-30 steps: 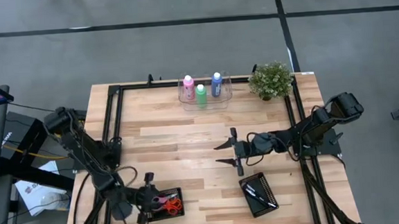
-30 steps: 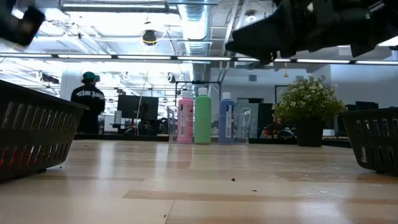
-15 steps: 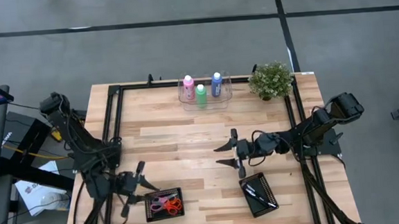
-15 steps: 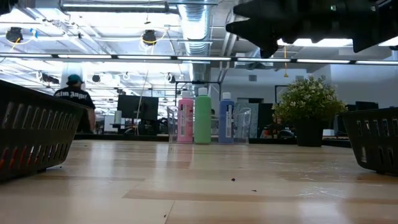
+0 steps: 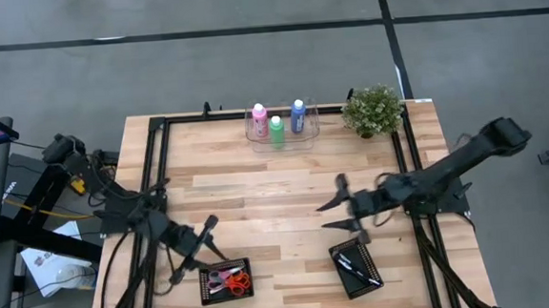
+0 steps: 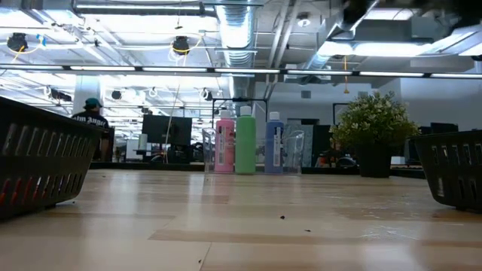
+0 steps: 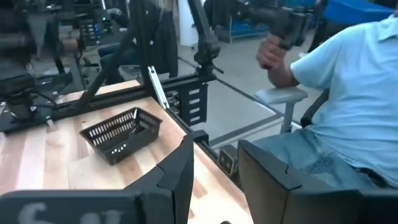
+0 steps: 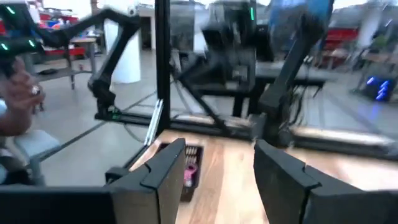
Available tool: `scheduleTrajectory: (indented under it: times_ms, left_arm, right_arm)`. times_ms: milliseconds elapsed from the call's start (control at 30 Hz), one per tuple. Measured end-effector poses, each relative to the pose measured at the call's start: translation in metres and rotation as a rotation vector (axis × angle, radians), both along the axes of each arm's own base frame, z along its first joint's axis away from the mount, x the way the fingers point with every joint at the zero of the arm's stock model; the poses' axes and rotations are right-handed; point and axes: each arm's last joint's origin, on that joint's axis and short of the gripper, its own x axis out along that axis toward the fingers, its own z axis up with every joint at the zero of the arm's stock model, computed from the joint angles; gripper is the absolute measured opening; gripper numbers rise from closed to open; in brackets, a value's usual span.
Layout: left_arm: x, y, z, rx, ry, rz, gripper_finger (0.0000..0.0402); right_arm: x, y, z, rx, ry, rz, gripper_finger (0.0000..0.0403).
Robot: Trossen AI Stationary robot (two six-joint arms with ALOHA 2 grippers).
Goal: Pick & Place Paint Supplies
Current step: Return to Home Position
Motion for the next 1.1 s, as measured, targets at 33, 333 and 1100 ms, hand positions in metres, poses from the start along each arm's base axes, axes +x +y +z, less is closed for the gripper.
scheduleTrajectory:
  times_ms: [33, 333, 1100]
  left_arm:
    - [0.0, 0.006, -0.003, -0.012, -0.008, -0.003, 0.0117]
    - [-0.037, 0.063, -0.031, -0.158, -0.203, 0.069, 0.0116]
    - [-0.076, 0.103, -0.078, -0.155, -0.219, 0.351, 0.0116]
  right_arm:
    - [-0.009, -0.001, 0.008, -0.014, -0.012, -0.019, 0.0173]
    - [-0.078, -0.005, 0.019, -0.05, -0.118, 0.107, 0.0172]
    - [-0.102, -0.032, -0.069, -0.063, -0.135, 0.257, 0.0173]
